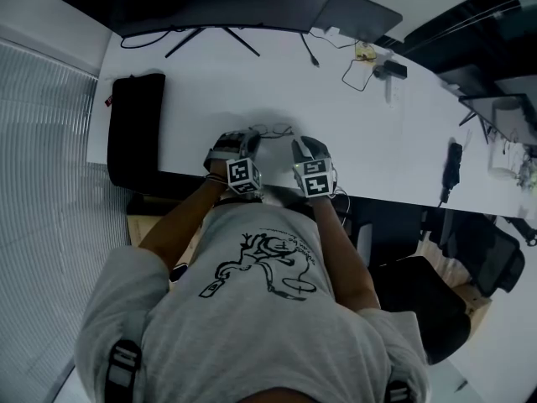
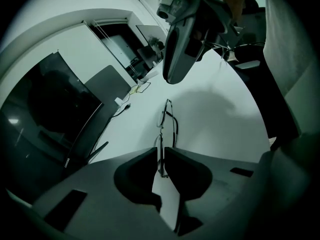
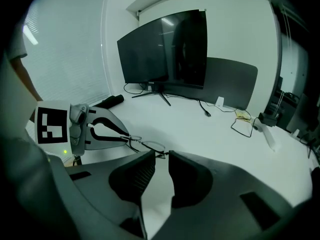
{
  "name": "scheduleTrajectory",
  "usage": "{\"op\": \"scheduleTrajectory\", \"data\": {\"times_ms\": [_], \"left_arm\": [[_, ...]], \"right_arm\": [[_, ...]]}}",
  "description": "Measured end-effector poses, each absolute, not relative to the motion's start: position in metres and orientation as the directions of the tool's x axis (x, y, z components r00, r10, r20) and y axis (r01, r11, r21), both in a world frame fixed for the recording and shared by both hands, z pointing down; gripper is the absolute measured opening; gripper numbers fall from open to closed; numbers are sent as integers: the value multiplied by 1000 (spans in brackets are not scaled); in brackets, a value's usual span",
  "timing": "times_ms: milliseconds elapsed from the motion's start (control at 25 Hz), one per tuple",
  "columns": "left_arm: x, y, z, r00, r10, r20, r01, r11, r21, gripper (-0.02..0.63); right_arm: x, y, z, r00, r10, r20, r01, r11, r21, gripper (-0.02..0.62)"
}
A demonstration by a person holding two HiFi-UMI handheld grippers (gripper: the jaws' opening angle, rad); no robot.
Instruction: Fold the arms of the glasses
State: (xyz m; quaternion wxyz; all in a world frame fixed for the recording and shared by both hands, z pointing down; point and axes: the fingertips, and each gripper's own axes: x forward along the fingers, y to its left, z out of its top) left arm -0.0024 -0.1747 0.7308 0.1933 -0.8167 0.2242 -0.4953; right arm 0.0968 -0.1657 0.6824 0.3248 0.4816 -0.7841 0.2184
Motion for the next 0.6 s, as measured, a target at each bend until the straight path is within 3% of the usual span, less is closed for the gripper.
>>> {"op": "scheduleTrajectory", "data": {"times_ms": [600], "left_arm": [[-6,-166,666,476,-592,650,-473,-796,-378,60]], "right_arm": [[103,-161,633,-390,-672,629,-893,443,-80,61]]}}
